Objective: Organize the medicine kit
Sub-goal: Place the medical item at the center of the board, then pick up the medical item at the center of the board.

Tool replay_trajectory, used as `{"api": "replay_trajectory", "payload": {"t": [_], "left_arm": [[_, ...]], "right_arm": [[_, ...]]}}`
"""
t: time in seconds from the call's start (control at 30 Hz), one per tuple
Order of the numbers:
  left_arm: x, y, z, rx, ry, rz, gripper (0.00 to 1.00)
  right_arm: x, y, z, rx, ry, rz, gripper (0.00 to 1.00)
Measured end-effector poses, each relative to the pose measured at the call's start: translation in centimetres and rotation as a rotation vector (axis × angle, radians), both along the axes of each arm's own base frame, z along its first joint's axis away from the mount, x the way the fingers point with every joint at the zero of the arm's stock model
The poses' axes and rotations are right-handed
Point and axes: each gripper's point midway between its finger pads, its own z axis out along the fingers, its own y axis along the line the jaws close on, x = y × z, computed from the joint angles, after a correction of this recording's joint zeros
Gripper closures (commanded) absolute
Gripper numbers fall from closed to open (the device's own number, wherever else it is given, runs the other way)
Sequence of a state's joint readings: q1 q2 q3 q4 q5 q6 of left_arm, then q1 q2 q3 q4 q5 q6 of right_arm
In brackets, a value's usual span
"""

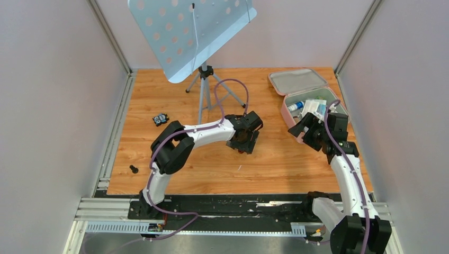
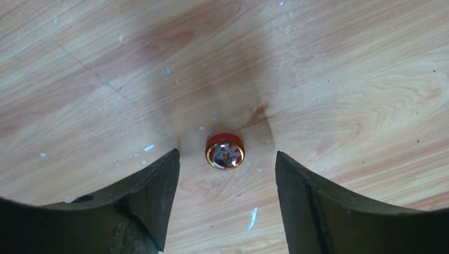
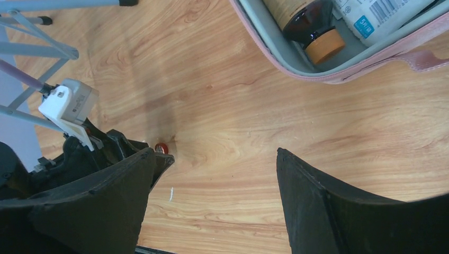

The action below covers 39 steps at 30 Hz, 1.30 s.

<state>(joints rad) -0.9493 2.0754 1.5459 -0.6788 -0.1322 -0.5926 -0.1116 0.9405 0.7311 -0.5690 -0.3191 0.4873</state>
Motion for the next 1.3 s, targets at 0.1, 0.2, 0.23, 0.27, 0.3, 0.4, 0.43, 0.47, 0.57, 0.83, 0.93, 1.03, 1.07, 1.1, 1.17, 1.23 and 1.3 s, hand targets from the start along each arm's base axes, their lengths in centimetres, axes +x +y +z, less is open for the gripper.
{"api": "replay_trajectory", "payload": {"t": [0.1,0.2,0.23,0.27,0.3,0.4,0.43,0.47,0.57,0.83,0.93,1.03,1.07,1.1,1.17,1.23,1.3], "left_arm": [[-0.1,0.2,1.0,-0.004,-0.005,0.000,0.25],[-0.2,0.8,4.0,-0.037,-0.047,0.006,0.25],[-0.2,1.3,5.5,-0.054,-0.073,0.012,0.25],[-0.4,1.8,7.1,-0.073,-0.099,0.017,0.25],[-0.5,2.5,8.7,-0.093,-0.128,0.028,0.25],[-1.2,5.5,12.5,-0.144,-0.192,0.068,0.25],[-1.5,6.5,13.2,-0.151,-0.200,0.085,0.26],[-1.6,7.7,13.6,-0.160,-0.207,0.108,0.26],[-2.1,12.7,12.9,-0.142,-0.190,0.217,0.26],[-3.6,22.1,10.3,-0.110,-0.140,0.480,0.26],[-4.0,23.0,10.3,-0.130,-0.141,0.523,0.26],[-4.4,23.1,10.1,-0.144,-0.136,0.537,0.26],[-4.5,23.1,10.0,-0.145,-0.132,0.541,0.26],[-4.6,23.1,9.8,-0.145,-0.128,0.543,0.26],[-4.7,23.2,9.6,-0.145,-0.121,0.548,0.26],[-4.7,23.1,9.6,-0.148,-0.120,0.551,0.26],[-4.7,23.0,9.5,-0.152,-0.119,0.552,0.26]], "right_arm": [[-0.2,0.5,-0.3,-0.006,0.008,0.016,0.19],[-0.5,1.2,-0.8,-0.018,0.021,0.037,0.19],[-0.6,1.5,-0.9,-0.024,0.022,0.047,0.19],[-0.7,2.0,-1.0,-0.032,0.024,0.062,0.19],[-0.8,2.6,-1.1,-0.039,0.026,0.080,0.20],[-1.4,5.1,-1.9,-0.067,0.049,0.161,0.21],[-1.6,5.8,-2.3,-0.080,0.061,0.183,0.22],[-1.8,6.6,-2.8,-0.099,0.075,0.208,0.22],[-2.7,9.0,-4.7,-0.166,0.131,0.290,0.24],[-2.8,15.7,-8.4,-0.308,0.219,0.473,0.30],[-2.0,18.0,-9.1,-0.341,0.219,0.518,0.33],[-1.5,20.0,-9.9,-0.370,0.220,0.554,0.38],[-1.2,20.4,-10.3,-0.378,0.224,0.561,0.39],[-1.2,20.7,-10.6,-0.384,0.226,0.569,0.42],[-1.0,21.3,-11.4,-0.399,0.241,0.584,0.47],[-1.0,21.5,-12.2,-0.412,0.258,0.591,0.52],[-0.9,21.7,-12.8,-0.427,0.269,0.600,0.58]]}}
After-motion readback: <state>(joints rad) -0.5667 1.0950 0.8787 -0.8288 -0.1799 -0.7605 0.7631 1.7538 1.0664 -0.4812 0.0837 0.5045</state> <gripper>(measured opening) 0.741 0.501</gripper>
